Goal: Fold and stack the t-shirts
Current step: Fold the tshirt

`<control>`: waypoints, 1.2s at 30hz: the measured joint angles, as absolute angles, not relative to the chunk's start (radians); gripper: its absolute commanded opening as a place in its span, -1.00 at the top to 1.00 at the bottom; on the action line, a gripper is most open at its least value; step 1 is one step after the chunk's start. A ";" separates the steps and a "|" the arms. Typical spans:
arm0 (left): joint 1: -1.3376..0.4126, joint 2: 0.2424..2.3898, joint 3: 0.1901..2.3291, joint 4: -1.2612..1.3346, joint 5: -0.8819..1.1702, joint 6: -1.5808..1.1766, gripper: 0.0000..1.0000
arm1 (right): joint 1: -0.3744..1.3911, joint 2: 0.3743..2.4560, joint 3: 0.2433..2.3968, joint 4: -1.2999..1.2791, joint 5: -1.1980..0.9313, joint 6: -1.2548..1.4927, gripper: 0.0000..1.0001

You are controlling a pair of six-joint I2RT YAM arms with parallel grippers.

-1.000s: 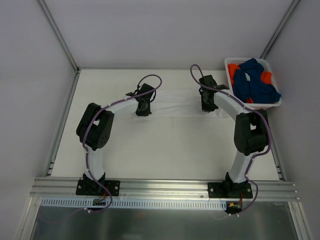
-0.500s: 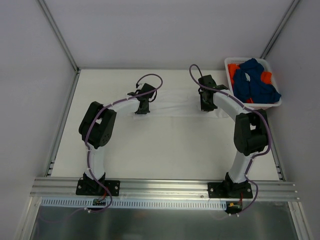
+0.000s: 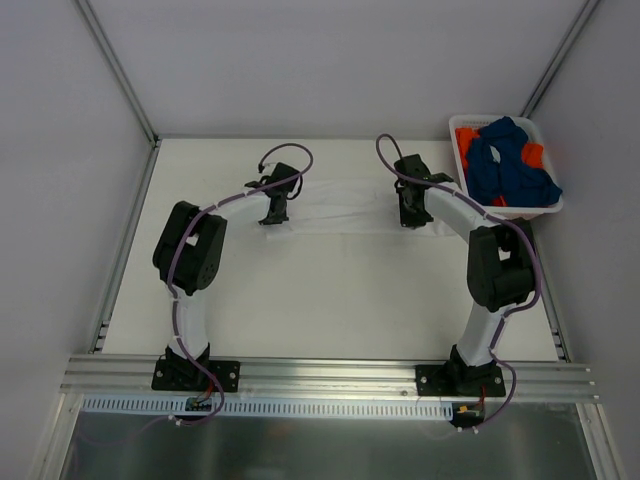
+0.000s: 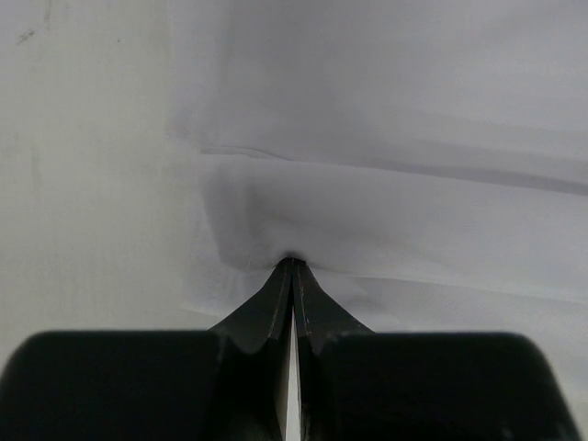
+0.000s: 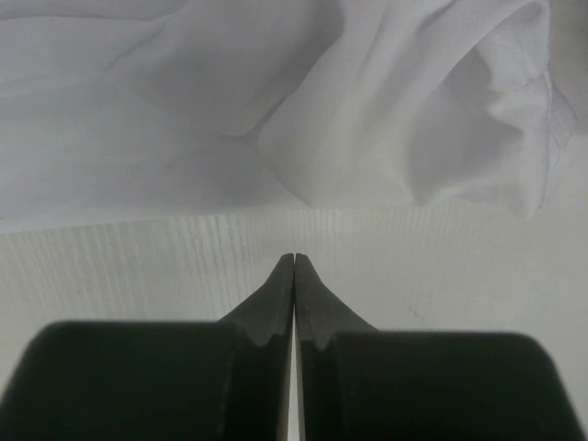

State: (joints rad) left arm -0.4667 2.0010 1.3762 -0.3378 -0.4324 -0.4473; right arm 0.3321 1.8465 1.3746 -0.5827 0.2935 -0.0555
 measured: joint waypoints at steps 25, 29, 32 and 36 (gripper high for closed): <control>-0.389 2.112 1.654 -0.337 -0.456 -0.390 1.00 | 0.344 1.853 1.330 -0.561 0.282 -0.049 0.99; -0.371 2.138 1.676 -0.335 -0.458 -0.377 1.00 | 0.345 1.865 1.329 -0.554 0.282 -0.041 0.99; -0.349 2.140 1.676 -0.339 -0.465 -0.377 1.00 | 0.347 1.865 1.328 -0.551 0.284 -0.039 0.99; -0.326 2.135 1.675 -0.337 -0.471 -0.377 1.00 | 0.348 1.862 1.328 -0.549 0.294 -0.038 0.99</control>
State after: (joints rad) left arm -0.3256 2.1353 1.6749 -0.3374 -0.4709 -0.3775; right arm 0.3477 1.8618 1.3285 -0.5488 0.2939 -0.0376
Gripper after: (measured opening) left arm 0.005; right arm 0.010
